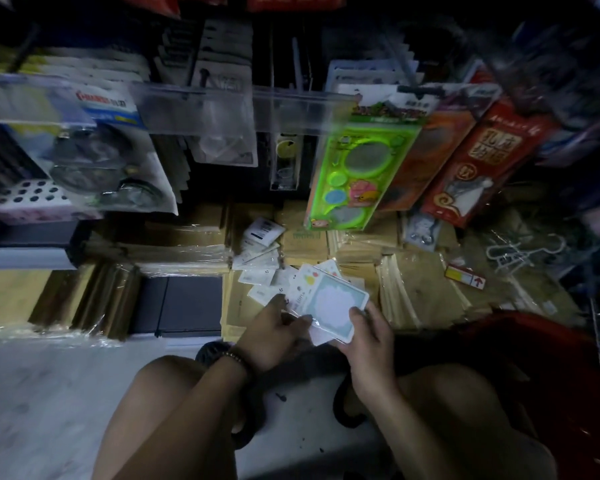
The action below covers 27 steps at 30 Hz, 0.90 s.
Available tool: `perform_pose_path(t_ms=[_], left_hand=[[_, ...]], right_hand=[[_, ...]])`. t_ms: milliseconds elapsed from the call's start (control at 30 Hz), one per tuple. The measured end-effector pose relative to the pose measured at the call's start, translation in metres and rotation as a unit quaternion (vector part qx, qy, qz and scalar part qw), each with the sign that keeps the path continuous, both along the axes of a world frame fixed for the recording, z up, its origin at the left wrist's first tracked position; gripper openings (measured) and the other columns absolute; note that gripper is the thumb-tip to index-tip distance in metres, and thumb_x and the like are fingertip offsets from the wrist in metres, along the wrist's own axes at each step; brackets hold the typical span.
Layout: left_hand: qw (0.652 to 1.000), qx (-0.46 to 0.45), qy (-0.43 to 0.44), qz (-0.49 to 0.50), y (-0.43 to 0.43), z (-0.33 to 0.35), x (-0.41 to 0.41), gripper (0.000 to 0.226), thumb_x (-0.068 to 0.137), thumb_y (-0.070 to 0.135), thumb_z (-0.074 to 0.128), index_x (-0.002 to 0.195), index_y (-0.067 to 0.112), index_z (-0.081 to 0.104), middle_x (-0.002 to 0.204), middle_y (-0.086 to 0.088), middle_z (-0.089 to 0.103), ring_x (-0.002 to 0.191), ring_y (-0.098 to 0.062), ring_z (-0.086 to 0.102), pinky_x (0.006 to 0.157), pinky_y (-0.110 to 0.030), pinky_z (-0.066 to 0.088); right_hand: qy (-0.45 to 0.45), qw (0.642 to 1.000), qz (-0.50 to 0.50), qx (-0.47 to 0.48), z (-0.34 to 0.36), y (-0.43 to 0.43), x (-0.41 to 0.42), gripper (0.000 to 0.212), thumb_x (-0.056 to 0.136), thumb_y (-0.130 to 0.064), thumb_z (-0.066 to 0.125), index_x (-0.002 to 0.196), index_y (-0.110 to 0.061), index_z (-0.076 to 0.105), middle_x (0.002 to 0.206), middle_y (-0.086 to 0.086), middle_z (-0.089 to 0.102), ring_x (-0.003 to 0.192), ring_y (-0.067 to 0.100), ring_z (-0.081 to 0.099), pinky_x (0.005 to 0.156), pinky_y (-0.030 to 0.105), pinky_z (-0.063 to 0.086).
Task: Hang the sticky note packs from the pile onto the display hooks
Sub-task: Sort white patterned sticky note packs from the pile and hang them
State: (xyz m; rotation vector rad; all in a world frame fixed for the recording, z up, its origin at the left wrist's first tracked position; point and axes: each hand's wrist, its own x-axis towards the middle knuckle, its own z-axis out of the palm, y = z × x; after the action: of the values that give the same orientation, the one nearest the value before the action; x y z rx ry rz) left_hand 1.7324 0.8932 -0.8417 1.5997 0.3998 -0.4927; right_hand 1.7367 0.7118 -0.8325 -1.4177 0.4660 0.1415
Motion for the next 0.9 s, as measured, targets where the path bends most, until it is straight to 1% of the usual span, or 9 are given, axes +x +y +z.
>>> perform_pose_path(t_ms=[67,200,267,367,500,600,733,800,900], left_hand=[[0.999,-0.018,-0.021,0.046,-0.003,0.003,0.003,0.037,0.084,0.037,0.085,0.108,0.022,0.061,0.088,-0.011,0.078,0.084,-0.042,0.076,0.083,-0.074,0.059],[0.993,-0.048,-0.058,0.09,-0.005,0.023,0.005,0.036,0.087,0.021,0.088,0.114,0.012,0.067,0.078,-0.001,0.077,0.069,-0.021,0.07,0.068,-0.034,0.057],[0.991,-0.076,-0.04,0.103,-0.008,0.031,0.002,0.024,0.089,0.01,0.086,0.105,0.005,0.069,0.073,0.001,0.074,0.066,-0.017,0.068,0.062,-0.027,0.053],[0.992,-0.064,-0.029,0.104,-0.01,0.044,-0.005,0.041,0.081,0.032,0.094,0.08,0.003,0.066,0.072,-0.004,0.069,0.066,-0.023,0.062,0.063,-0.031,0.048],[0.987,-0.111,-0.027,0.117,-0.012,0.066,-0.025,0.047,0.085,0.031,0.09,0.117,0.001,0.075,0.114,-0.021,0.079,0.109,-0.044,0.075,0.1,-0.059,0.058],[0.982,-0.13,-0.049,0.129,-0.015,0.079,-0.043,0.044,0.087,0.026,0.089,0.12,0.002,0.073,0.12,-0.026,0.077,0.114,-0.049,0.073,0.104,-0.068,0.053],[0.982,-0.119,-0.091,0.113,-0.018,0.109,-0.059,0.043,0.085,0.012,0.086,0.122,-0.001,0.069,0.119,-0.025,0.077,0.109,-0.043,0.076,0.092,-0.054,0.063],[0.98,-0.11,-0.122,0.116,-0.019,0.13,-0.06,0.042,0.084,0.008,0.087,0.123,0.004,0.07,0.118,-0.021,0.078,0.106,-0.039,0.078,0.09,-0.049,0.063],[0.974,-0.106,-0.165,0.113,-0.019,0.169,-0.058,0.042,0.087,0.005,0.085,0.126,0.005,0.07,0.12,-0.019,0.079,0.108,-0.04,0.078,0.09,-0.052,0.063]], right_hand=[[-0.011,1.0,0.01,-0.005,0.005,0.002,0.002,0.023,0.108,-0.006,0.055,0.099,-0.016,0.073,0.105,0.02,0.076,0.095,0.033,0.074,0.076,0.056,0.063],[-0.063,0.995,0.039,-0.073,0.017,-0.009,0.004,0.008,0.101,-0.013,0.067,0.099,-0.016,0.074,0.095,0.022,0.074,0.079,0.031,0.067,0.063,0.047,0.056],[-0.07,0.993,0.052,-0.085,0.021,-0.015,0.004,0.012,0.1,-0.008,0.069,0.099,-0.016,0.077,0.093,0.018,0.075,0.078,0.029,0.068,0.066,0.045,0.055],[-0.108,0.984,0.062,-0.124,0.031,-0.02,0.001,0.018,0.095,0.004,0.069,0.104,-0.011,0.072,0.096,0.006,0.078,0.089,0.028,0.075,0.077,0.042,0.059],[-0.108,0.984,0.063,-0.13,0.051,-0.027,-0.017,0.039,0.085,0.018,0.071,0.107,-0.013,0.067,0.098,-0.006,0.079,0.086,0.011,0.075,0.073,0.025,0.059],[-0.093,0.984,0.07,-0.135,0.064,-0.035,-0.03,0.032,0.08,0.015,0.078,0.096,-0.009,0.064,0.089,0.004,0.077,0.082,0.022,0.074,0.069,0.032,0.058],[-0.082,0.987,0.076,-0.115,0.1,-0.037,-0.048,0.042,0.061,-0.017,0.091,0.077,-0.004,0.054,0.066,0.015,0.065,0.06,0.018,0.061,0.062,0.034,0.047],[-0.095,0.986,0.099,-0.095,0.124,-0.039,-0.054,0.046,0.065,-0.012,0.094,0.076,-0.001,0.05,0.062,0.016,0.063,0.055,0.018,0.06,0.058,0.032,0.046],[-0.151,0.977,0.114,-0.095,0.169,-0.043,-0.057,0.027,0.084,-0.003,0.086,0.087,-0.009,0.06,0.076,0.01,0.075,0.069,0.025,0.073,0.065,0.035,0.055]])
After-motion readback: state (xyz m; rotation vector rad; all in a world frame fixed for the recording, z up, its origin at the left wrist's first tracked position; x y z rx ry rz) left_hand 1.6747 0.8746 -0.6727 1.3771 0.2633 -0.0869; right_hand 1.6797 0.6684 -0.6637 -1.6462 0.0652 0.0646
